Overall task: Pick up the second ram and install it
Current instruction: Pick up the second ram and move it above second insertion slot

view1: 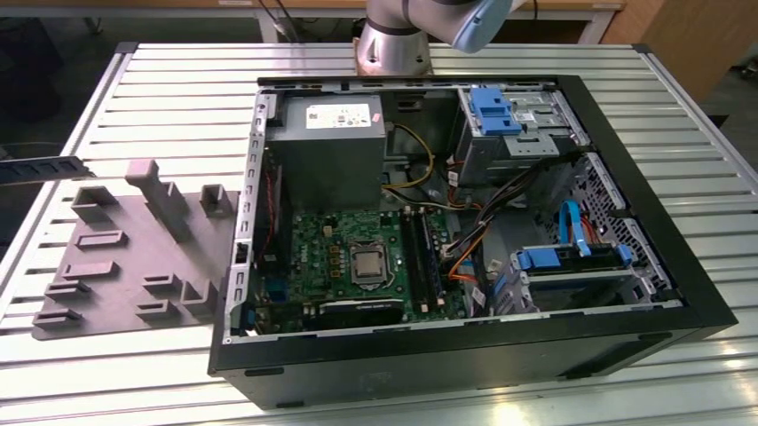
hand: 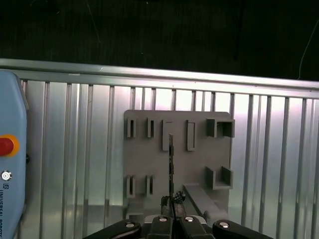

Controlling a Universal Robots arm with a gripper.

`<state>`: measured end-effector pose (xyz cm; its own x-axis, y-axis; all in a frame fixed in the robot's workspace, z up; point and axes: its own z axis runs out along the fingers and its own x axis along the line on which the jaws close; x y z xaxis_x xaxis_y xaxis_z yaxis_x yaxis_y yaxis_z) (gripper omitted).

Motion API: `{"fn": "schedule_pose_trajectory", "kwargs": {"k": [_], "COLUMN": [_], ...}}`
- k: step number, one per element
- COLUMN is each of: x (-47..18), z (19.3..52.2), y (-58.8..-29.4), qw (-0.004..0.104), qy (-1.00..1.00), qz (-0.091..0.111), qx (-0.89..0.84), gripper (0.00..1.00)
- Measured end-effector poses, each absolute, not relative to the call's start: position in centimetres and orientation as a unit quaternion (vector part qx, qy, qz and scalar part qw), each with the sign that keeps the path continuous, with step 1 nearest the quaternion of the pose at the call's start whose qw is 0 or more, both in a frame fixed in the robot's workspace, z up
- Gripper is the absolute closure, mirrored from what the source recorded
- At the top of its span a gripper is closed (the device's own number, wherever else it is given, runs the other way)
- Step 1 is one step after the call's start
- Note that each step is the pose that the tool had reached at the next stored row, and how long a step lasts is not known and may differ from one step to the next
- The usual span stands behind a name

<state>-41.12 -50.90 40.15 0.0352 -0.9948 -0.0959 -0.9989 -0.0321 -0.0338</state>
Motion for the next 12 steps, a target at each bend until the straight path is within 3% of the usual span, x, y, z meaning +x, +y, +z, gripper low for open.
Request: {"fn": "schedule_pose_trajectory", "kwargs": {"k": [12], "x": [-41.12], "z": [41.05], "y": [-50.9], "qw": [0.049], "qy": [0.694], "qz": [0.021], "qx": [-0.718], "gripper": [0.88]}}
